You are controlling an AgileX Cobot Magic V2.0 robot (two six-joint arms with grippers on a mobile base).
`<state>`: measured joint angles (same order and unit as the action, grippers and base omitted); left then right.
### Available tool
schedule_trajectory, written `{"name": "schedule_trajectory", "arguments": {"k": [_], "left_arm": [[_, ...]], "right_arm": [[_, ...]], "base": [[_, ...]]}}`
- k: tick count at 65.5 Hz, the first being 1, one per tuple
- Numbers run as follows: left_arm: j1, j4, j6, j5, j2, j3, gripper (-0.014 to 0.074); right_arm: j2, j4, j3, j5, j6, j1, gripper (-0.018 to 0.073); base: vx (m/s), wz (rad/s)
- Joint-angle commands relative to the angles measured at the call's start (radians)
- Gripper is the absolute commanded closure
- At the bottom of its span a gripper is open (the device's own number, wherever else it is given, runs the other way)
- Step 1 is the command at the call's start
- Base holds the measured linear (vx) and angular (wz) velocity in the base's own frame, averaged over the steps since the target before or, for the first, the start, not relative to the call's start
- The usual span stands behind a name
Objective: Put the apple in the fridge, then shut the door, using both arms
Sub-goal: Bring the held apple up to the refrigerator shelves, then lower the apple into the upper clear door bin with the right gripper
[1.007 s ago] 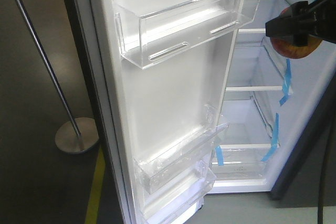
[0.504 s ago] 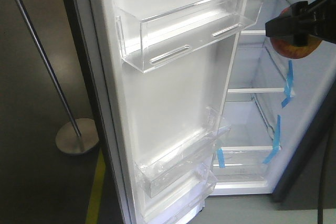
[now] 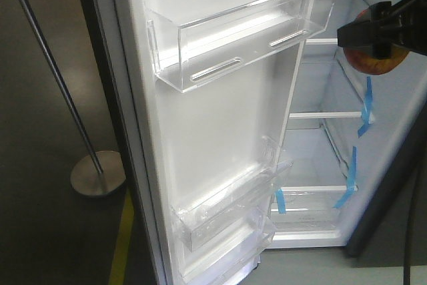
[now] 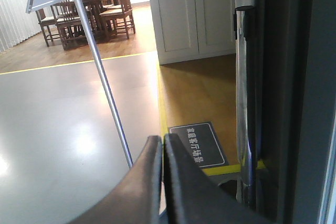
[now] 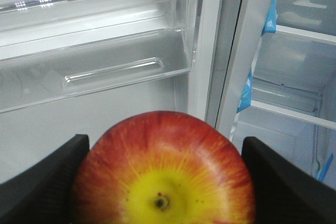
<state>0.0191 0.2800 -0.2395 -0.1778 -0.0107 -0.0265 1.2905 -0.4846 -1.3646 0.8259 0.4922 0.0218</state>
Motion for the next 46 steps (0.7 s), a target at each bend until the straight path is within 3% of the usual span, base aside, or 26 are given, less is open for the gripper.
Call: {"name": "schedule_trajectory", "arguments": {"k": [1,46], "left_arm": [[-0.001,0.003,-0.003,0.072,-0.017,-0.014,0.0604],[-0.001,0.003,-0.003,0.072,-0.017,-0.014,0.0604]], "right_arm": [[-0.029,-0.026,-0.029,-0.063,0.002,0.001,0.0426],[-0.029,-0.026,-0.029,-0.063,0.002,0.001,0.0426]], "base": [[0.0,0.0],[0.0,0.0]]}}
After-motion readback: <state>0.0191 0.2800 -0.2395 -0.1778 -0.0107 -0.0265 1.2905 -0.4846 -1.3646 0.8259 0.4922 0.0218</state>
